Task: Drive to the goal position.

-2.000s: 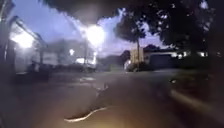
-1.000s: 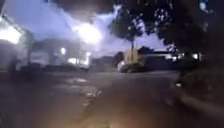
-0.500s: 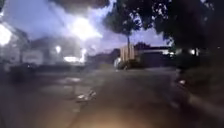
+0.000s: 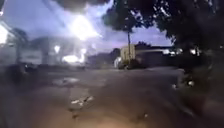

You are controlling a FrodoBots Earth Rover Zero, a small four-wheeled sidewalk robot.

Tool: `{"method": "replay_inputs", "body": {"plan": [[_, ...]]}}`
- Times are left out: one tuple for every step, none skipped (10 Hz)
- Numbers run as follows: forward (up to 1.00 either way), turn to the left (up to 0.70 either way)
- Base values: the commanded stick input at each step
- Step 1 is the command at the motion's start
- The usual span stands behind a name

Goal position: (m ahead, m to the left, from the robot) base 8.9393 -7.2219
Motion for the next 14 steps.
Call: {"method": "replay_inputs", "body": {"plan": [[0.7, 0.0], [0.7, 0.0], [0.7, 0.0], [0.7, 0.0], [0.7, 0.0], [0.7, 0.0], [0.7, 0.0], [0.7, -0.25], [0.7, -0.35], [0.7, -0.35], [0.7, -0.35], [0.7, -0.35], [0.7, -0.35], [0.7, -0.35]]}}
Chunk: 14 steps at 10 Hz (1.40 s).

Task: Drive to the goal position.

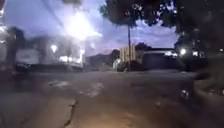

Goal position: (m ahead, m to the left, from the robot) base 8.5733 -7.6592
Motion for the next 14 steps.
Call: {"method": "replay_inputs", "body": {"plan": [[0.7, -0.35], [0.7, -0.35], [0.7, -0.35], [0.7, -0.35], [0.7, -0.35], [0.7, -0.35], [0.7, -0.34], [0.7, -0.09], [0.7, 0.0], [0.7, -0.2], [0.7, -0.35], [0.7, -0.35], [0.7, -0.35], [0.7, -0.35]]}}
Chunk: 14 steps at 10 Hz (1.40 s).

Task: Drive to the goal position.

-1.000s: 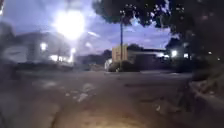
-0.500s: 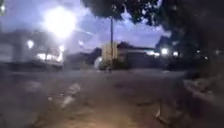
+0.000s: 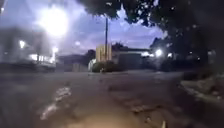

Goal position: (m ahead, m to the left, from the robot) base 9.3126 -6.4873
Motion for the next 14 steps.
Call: {"method": "replay_inputs", "body": {"plan": [[0.7, -0.35], [0.7, -0.35], [0.7, -0.35], [0.7, -0.35], [0.7, -0.35], [0.7, -0.35], [0.7, -0.35], [0.7, -0.2], [0.7, 0.0], [0.7, 0.0], [0.7, 0.0], [0.7, 0.0], [0.7, 0.0], [0.7, 0.0]]}}
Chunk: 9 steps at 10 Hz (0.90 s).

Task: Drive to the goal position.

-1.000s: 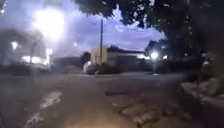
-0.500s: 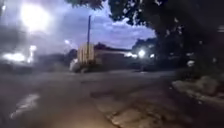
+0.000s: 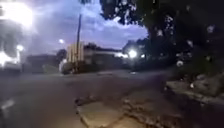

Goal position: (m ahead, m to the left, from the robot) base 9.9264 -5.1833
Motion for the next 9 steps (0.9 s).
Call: {"method": "replay_inputs", "body": {"plan": [[0.7, 0.0], [0.7, 0.0], [0.7, -0.22], [0.7, -0.35], [0.7, -0.35], [0.7, -0.35], [0.7, -0.35], [0.7, -0.35], [0.7, -0.35]]}}
